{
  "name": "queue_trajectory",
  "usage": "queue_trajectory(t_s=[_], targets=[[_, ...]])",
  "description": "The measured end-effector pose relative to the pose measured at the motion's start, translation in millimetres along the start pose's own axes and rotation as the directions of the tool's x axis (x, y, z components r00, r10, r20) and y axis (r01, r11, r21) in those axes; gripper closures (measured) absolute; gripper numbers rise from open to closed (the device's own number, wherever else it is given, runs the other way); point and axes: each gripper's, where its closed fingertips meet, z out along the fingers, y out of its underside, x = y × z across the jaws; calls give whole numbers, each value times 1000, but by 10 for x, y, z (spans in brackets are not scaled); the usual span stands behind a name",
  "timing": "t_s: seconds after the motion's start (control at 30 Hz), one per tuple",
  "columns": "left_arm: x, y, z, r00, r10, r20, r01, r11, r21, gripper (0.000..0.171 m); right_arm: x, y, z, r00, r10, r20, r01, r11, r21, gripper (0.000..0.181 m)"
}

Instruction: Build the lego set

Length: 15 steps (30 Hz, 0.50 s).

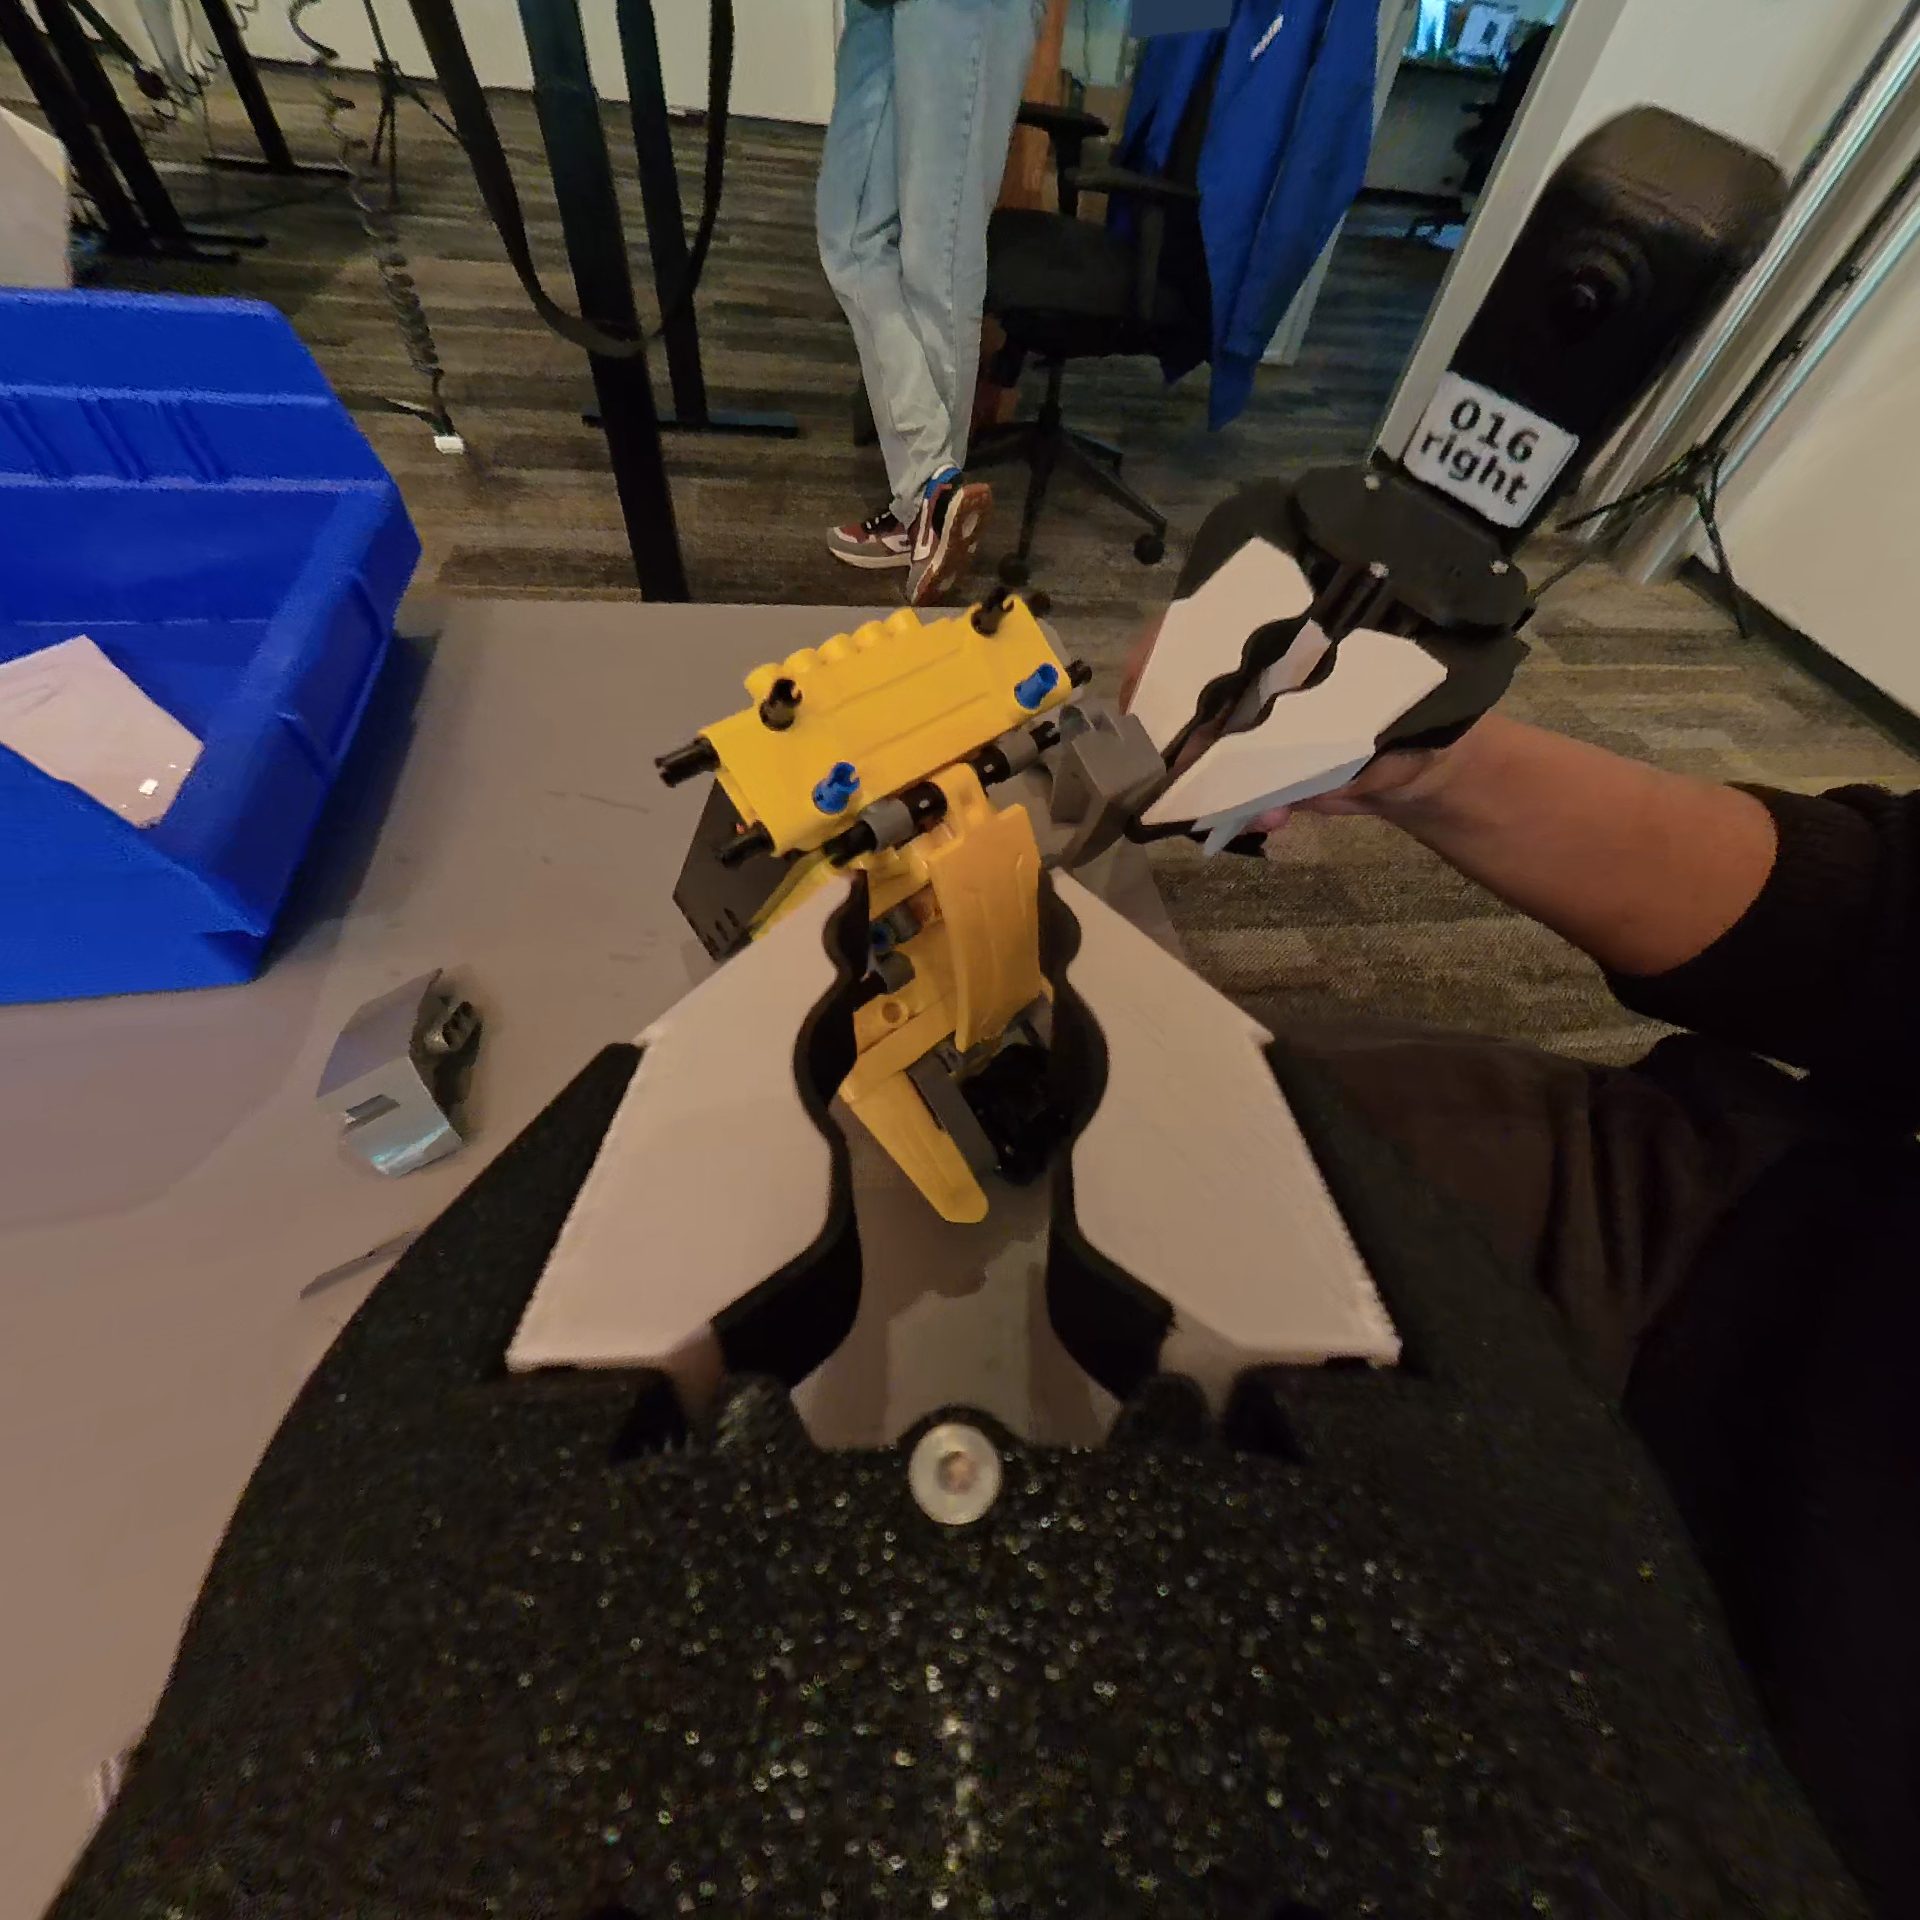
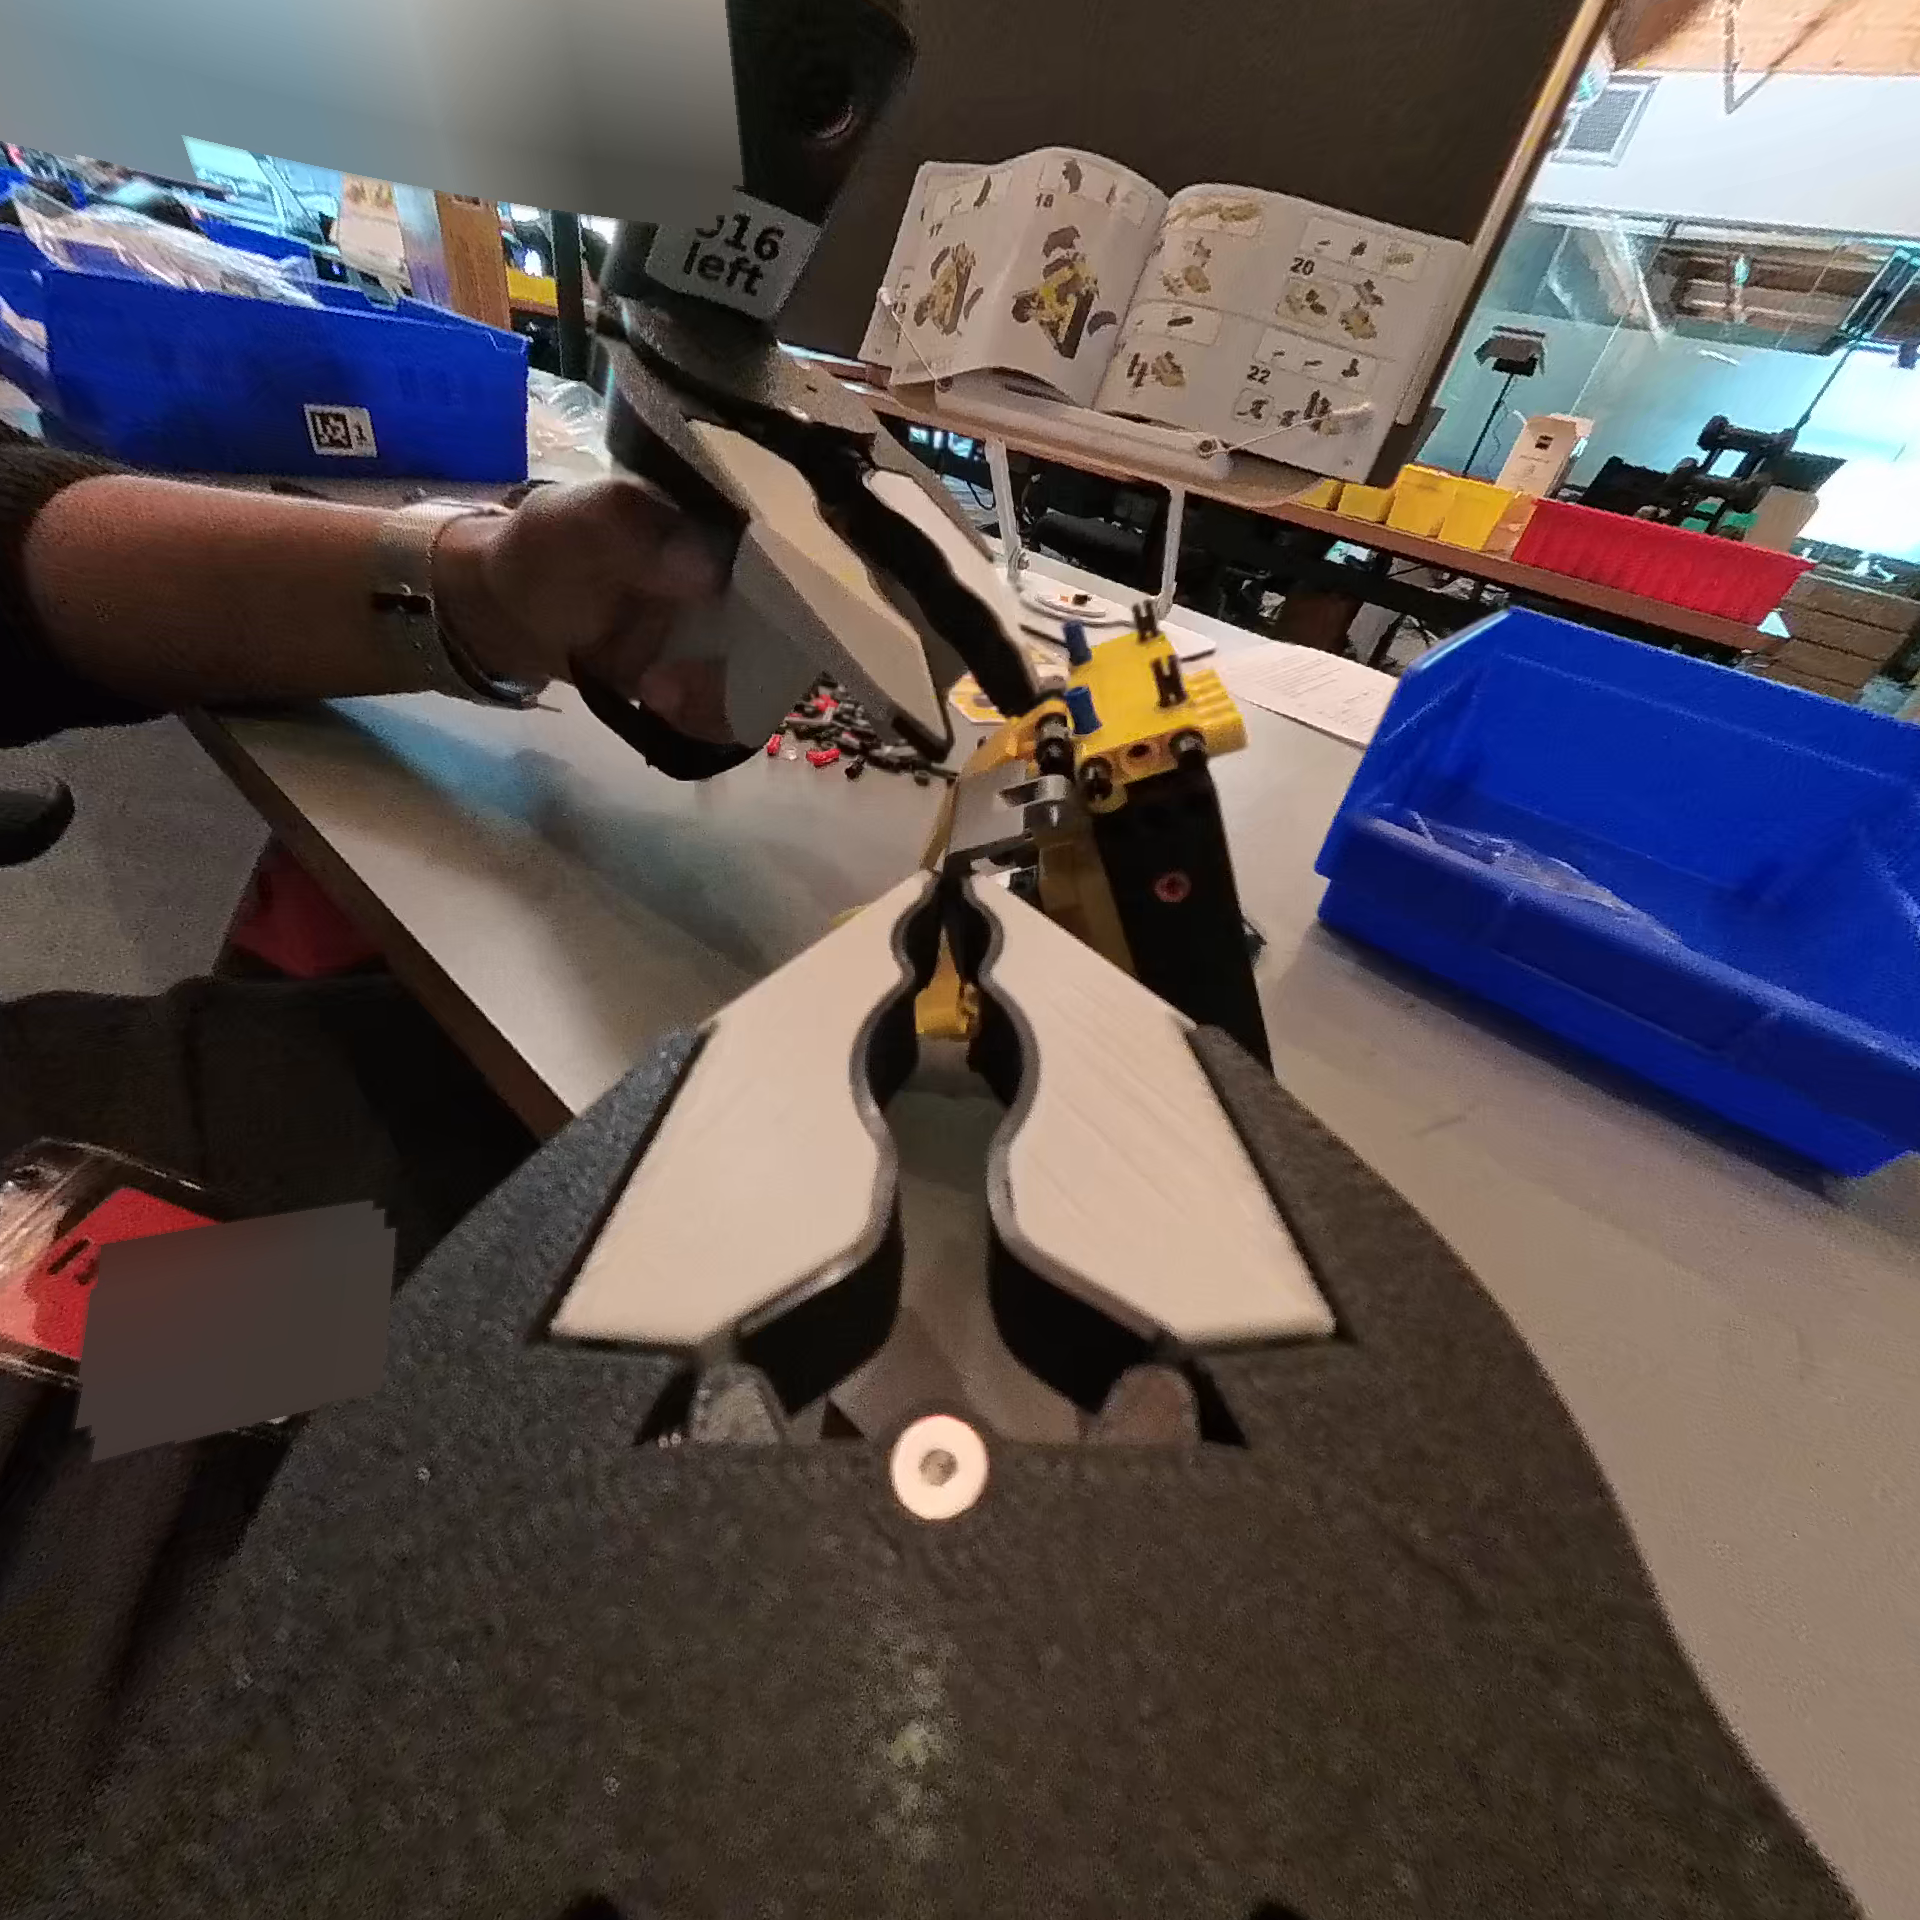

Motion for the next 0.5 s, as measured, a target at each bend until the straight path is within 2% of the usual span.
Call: queue_trajectory(t_s=[0.2,0.5], targets=[[41,-29,23,998,-58,-37,59,998,36,140,-15,-6,38,999,-49,3,49,998,-41,179],[67,21,66,1000,22,-3,-22,1000,4,141,-17,-14,40,999,-33,25,34,998,-57,179]])
